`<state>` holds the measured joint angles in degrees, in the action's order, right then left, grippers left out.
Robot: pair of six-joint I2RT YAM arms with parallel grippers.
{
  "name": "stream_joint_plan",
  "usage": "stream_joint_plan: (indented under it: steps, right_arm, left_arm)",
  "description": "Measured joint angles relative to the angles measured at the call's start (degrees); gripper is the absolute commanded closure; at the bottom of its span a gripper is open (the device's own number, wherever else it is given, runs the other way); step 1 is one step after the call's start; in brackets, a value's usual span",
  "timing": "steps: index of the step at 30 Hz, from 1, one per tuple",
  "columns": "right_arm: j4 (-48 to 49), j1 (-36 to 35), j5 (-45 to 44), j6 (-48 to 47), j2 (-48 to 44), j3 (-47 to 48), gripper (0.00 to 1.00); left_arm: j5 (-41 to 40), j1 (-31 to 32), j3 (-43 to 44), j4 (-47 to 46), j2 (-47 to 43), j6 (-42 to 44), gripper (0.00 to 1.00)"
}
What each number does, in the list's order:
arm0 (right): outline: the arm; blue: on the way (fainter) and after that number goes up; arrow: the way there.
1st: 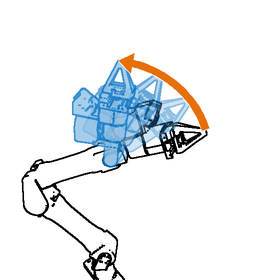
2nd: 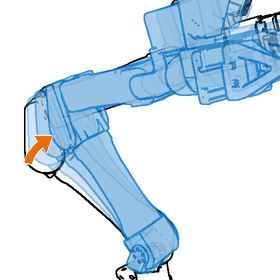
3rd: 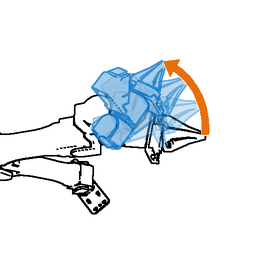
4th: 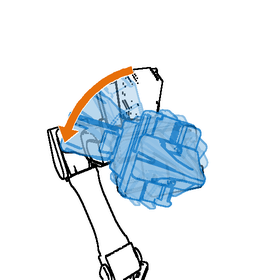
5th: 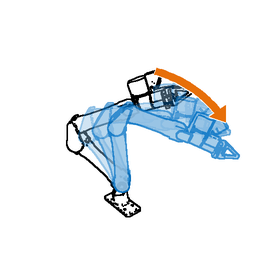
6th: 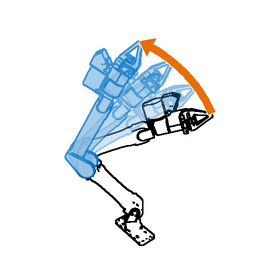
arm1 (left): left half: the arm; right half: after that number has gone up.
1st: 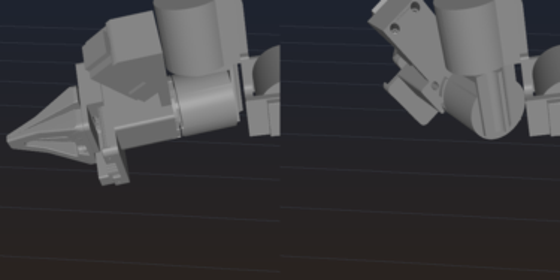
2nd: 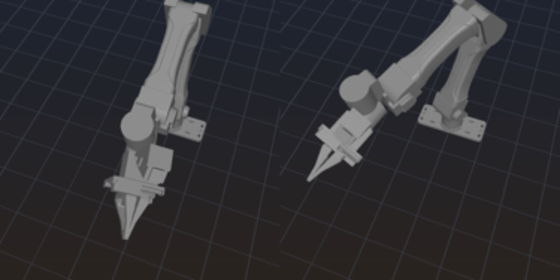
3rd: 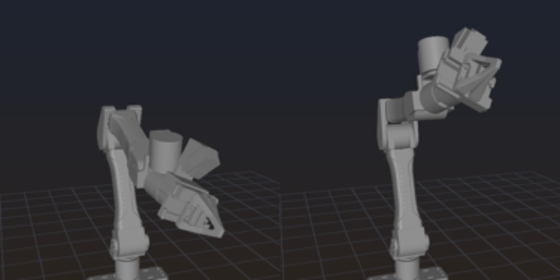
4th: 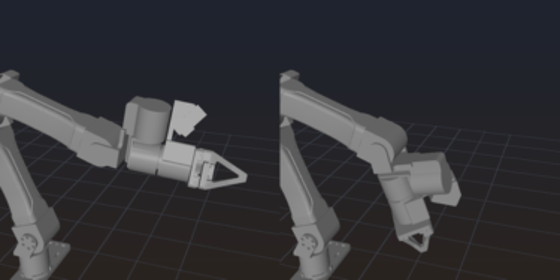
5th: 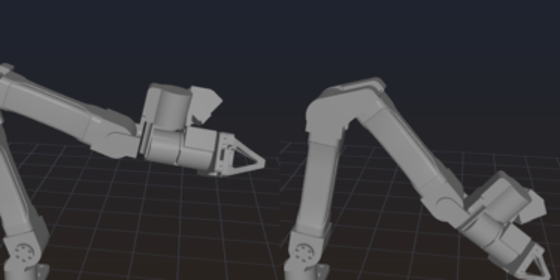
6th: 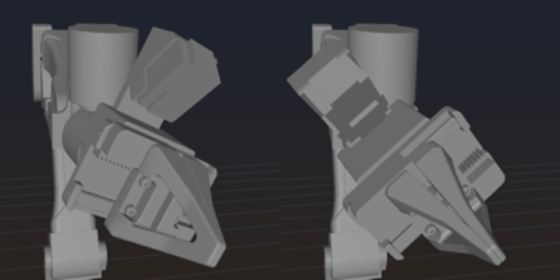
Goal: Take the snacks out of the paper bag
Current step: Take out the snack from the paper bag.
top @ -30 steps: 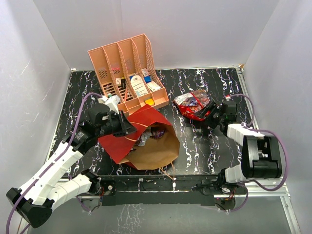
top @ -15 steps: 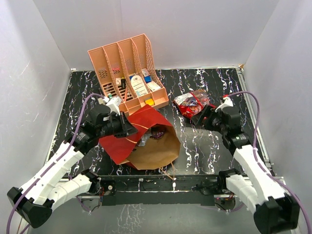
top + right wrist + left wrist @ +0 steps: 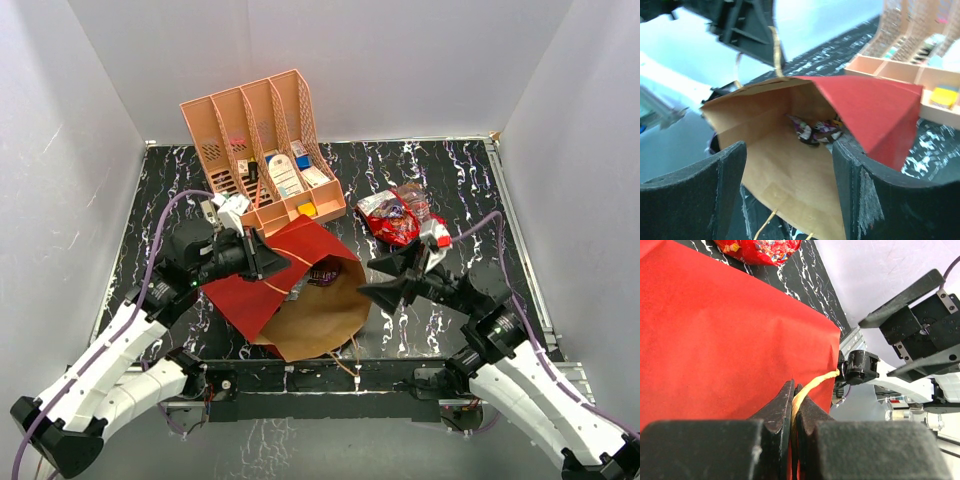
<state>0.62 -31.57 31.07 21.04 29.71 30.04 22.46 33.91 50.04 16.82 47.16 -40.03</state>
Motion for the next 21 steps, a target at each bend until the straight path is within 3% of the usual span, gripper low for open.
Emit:
stream_joint_plan:
  steps: [5, 11, 18, 21]
  right_arm:
    - [6.80, -1.66, 7.52, -1.97, -3.89, -4.42, 0.32]
    - [11.28, -6.80, 10.58, -4.79, -1.05, -5.57, 0.40]
    - [11.93, -20.52, 1.66, -10.97, 5.53, -5.57, 0.52]
    - [13.46, -31.23, -6.84, -15.30, 10.62, -5.57, 0.55]
  left_arm:
    - [0.44, 0.00, -1.92, -0.96, -3.34, 3.28, 1.00]
    - [-0.96, 0.00, -2.29, -0.98, -10.64, 7.10, 1.00]
    - [-2.32, 0.00, -2.29, -0.92, -11.13, 7.74, 1.00]
    - [-2.29, 0.00, -2.29, -0.48, -9.92, 7.37, 1.00]
